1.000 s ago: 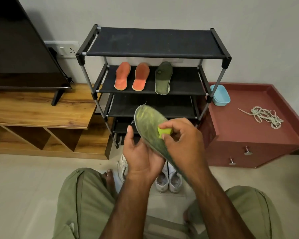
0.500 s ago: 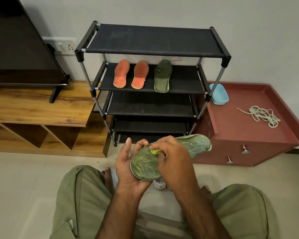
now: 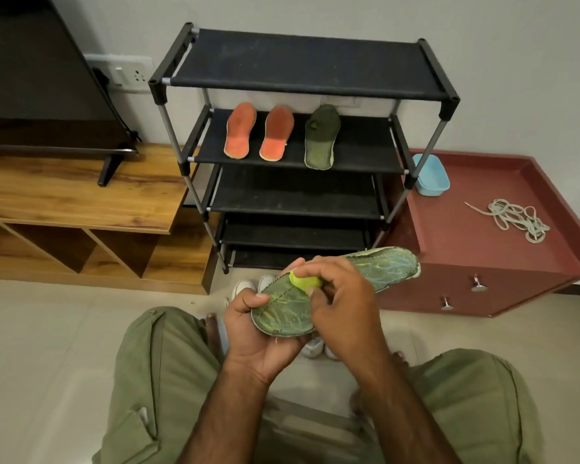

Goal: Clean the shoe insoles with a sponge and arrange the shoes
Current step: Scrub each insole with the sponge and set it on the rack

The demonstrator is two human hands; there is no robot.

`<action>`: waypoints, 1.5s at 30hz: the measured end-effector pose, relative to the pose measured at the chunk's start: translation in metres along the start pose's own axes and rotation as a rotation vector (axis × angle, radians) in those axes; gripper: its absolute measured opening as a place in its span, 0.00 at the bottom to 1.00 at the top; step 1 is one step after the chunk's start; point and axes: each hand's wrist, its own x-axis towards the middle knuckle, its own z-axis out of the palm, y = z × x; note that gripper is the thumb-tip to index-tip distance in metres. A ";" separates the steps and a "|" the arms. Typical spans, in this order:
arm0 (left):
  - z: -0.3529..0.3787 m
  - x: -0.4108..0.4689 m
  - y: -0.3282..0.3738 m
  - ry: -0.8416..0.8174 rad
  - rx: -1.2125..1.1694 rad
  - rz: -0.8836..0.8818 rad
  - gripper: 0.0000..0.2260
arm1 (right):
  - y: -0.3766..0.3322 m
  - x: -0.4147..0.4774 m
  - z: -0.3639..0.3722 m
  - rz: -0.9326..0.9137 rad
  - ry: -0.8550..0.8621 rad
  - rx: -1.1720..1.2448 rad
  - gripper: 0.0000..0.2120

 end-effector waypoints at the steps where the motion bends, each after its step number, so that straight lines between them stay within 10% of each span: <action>1: -0.001 -0.001 0.000 0.007 0.015 -0.004 0.33 | 0.002 -0.002 0.000 0.044 -0.020 0.080 0.25; 18: -0.052 -0.013 -0.012 0.029 0.003 -0.086 0.37 | 0.018 -0.024 0.011 0.089 -0.252 -0.495 0.12; 45: -0.048 -0.016 -0.007 -0.020 0.031 -0.093 0.37 | 0.005 -0.026 0.027 0.435 -0.175 0.443 0.17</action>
